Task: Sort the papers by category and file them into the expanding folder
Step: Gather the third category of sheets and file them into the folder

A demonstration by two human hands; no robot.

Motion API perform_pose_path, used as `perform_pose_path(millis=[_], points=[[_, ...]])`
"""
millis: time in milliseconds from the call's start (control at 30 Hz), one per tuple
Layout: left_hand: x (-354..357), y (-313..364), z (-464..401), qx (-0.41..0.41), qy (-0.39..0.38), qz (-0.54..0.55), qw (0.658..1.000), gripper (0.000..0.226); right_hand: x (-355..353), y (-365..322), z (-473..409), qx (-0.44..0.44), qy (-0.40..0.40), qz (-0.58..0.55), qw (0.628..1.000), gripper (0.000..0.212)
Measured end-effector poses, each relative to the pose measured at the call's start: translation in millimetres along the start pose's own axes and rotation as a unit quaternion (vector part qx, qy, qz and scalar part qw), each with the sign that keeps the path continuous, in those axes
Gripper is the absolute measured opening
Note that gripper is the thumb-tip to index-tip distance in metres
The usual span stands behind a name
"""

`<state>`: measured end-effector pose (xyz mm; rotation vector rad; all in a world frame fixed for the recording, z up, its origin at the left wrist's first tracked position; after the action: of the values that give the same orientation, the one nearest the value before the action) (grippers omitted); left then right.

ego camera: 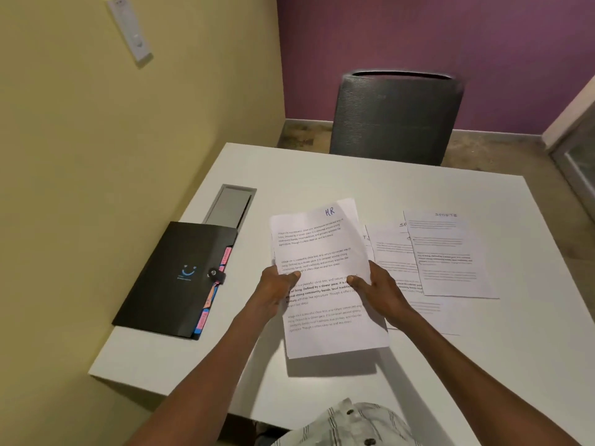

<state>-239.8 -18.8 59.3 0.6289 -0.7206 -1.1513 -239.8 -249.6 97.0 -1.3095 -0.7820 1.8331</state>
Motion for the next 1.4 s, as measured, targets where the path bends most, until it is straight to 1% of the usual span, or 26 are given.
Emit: perform_pose_path(millis=[67, 133, 167, 233, 300, 367, 433, 500, 567, 633, 733, 800, 867, 967, 1033, 1100, 1200, 1300, 1400], points=[[-34.5, -1.0, -13.5, -0.008, 0.01, -0.005, 1.0, 0.023, 23.9, -10.1, -3.6, 0.01, -0.008, 0.004, 1.0, 0.035], [-77.0, 3.9, -26.4, 0.02, 0.064, -0.032, 0.997, 0.028, 45.5, -19.1, -5.2, 0.023, -0.012, 0.002, 1.0, 0.035], [-98.8, 9.8, -30.2, 0.048, 0.105, -0.033, 0.993, 0.025, 55.0, -22.0, -5.0, 0.032, -0.012, -0.007, 0.999, 0.035], [-143.4, 25.6, -29.2, 0.109, 0.2, -0.036, 0.973, 0.01, 69.7, -25.5, -3.0, 0.049, -0.004, -0.024, 0.998, 0.034], [-186.1, 38.2, -21.3, 0.139, 0.279, -0.106, 0.944, 0.012, 78.9, -24.1, -0.4, 0.065, 0.015, -0.031, 0.997, 0.033], [-221.7, 43.4, -19.4, 0.143, 0.318, -0.184, 0.919, 0.012, 84.8, -20.1, 2.2, 0.081, 0.032, -0.04, 0.995, 0.032], [-243.3, 45.3, -24.4, 0.146, 0.318, -0.261, 0.9, 0.009, 89.5, -13.2, 4.1, 0.103, 0.048, -0.047, 0.992, 0.033], [-252.6, 43.3, -32.4, 0.148, 0.301, -0.329, 0.883, 0.017, 93.4, -6.2, 5.7, 0.122, 0.061, -0.046, 0.99, 0.036], [-255.3, 39.7, -38.6, 0.146, 0.29, -0.373, 0.869, 0.029, 95.8, -1.7, 7.5, 0.131, 0.069, -0.029, 0.989, 0.039], [-254.5, 34.1, -45.4, 0.13, 0.277, -0.432, 0.848, 0.046, 98.4, 0.0, 8.7, 0.134, 0.071, -0.021, 0.988, 0.04], [-250.4, 30.1, -49.8, 0.103, 0.274, -0.514, 0.806, 0.074, 100.7, -0.9, 10.7, 0.144, 0.075, -0.024, 0.986, 0.039], [-248.2, 30.4, -51.6, 0.099, 0.272, -0.559, 0.777, 0.08, 102.1, -1.8, 10.8, 0.151, 0.079, -0.032, 0.985, 0.039], [-247.7, 32.0, -55.7, 0.111, 0.263, -0.591, 0.755, 0.076, 103.9, -1.0, 8.3, 0.155, 0.082, -0.034, 0.984, 0.037], [-246.1, 34.3, -61.7, 0.125, 0.242, -0.613, 0.742, 0.078, 107.7, -2.6, 4.0, 0.157, 0.083, -0.052, 0.983, 0.036], [-237.6, 38.5, -60.7, 0.142, 0.227, -0.621, 0.737, 0.075, 109.0, -6.7, 0.8, 0.156, 0.084, -0.054, 0.983, 0.036], [-227.6, 44.7, -58.1, 0.164, 0.212, -0.606, 0.749, 0.065, 109.1, -12.6, -3.0, 0.151, 0.086, -0.047, 0.984, 0.035], [-220.1, 57.6, -50.9, 0.198, 0.188, -0.575, 0.771, 0.04, 110.3, -24.4, -9.3, 0.139, 0.082, -0.054, 0.985, 0.032], [-218.8, 76.4, -40.3, 0.233, 0.184, -0.558, 0.775, 0.017, 110.8, -38.1, -16.4, 0.124, 0.082, -0.057, 0.987, 0.03], [-220.7, 91.9, -32.6, 0.238, 0.181, -0.56, 0.772, 0.015, 111.3, -52.5, -23.9, 0.103, 0.084, -0.055, 0.99, 0.029]])
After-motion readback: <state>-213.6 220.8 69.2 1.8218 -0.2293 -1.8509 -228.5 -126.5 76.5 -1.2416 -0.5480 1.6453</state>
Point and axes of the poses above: each hand's wrist, its own z-axis away from the middle knuckle, its own x-axis out of the palm, y = z × x, the point moved 8 cm from there along -z, towards the middle knuckle, and after that the axes turned 8 degrees about z, right-handed, at the moved point
